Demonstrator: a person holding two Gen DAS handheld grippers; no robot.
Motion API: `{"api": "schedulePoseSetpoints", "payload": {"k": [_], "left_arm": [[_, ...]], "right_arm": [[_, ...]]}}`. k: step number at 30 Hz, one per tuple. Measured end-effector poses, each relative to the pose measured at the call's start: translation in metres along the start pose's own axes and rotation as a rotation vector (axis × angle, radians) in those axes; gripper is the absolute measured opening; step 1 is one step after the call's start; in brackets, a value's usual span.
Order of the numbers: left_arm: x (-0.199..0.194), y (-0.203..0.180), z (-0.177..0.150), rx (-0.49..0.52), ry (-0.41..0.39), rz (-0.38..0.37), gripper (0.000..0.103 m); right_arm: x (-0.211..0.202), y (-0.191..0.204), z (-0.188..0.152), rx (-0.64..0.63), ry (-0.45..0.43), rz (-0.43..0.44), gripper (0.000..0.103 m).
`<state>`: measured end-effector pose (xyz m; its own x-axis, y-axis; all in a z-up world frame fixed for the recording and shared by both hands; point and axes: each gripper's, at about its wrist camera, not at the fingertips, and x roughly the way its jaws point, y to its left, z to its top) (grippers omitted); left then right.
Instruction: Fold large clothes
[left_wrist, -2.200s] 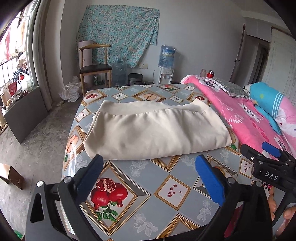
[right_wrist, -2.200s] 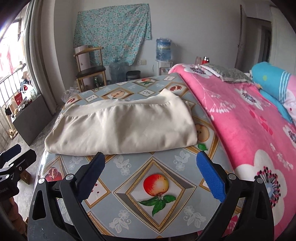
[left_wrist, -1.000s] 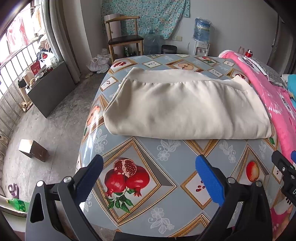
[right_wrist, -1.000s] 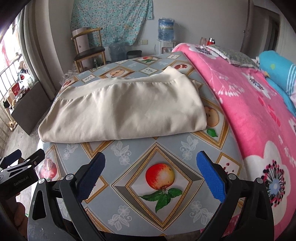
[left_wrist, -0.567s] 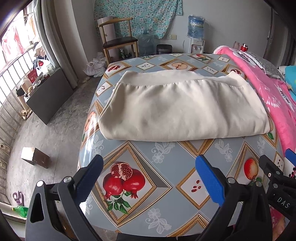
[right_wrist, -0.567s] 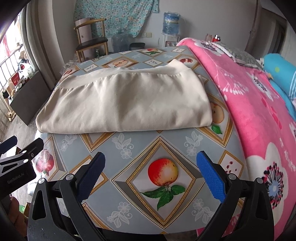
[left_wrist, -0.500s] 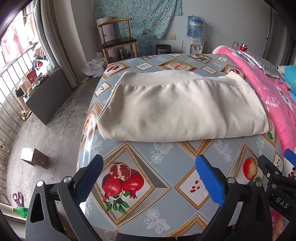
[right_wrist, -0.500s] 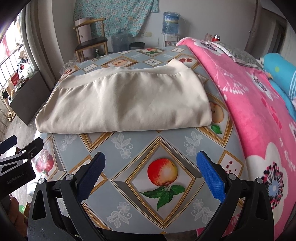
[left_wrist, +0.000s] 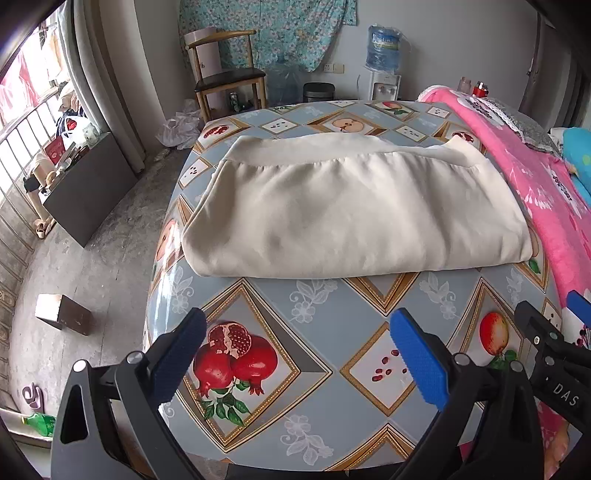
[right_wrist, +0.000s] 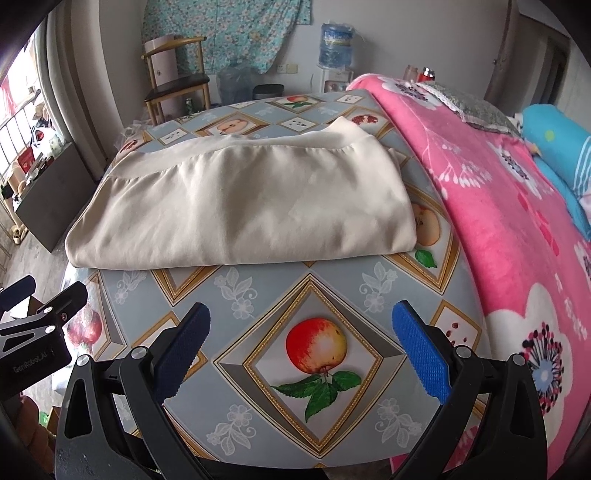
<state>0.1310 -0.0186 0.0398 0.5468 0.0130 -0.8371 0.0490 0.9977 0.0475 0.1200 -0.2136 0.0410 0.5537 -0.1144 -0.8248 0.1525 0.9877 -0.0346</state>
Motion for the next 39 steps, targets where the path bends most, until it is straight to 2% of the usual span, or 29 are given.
{"api": "schedulePoseSetpoints", "payload": {"k": [39], "left_arm": [[0.0014,-0.0002,-0.0036,-0.016,0.012,-0.031,0.098]], "right_arm": [[-0.0044,0.0026,0.0006,-0.006,-0.003,-0.007,0.096]]}}
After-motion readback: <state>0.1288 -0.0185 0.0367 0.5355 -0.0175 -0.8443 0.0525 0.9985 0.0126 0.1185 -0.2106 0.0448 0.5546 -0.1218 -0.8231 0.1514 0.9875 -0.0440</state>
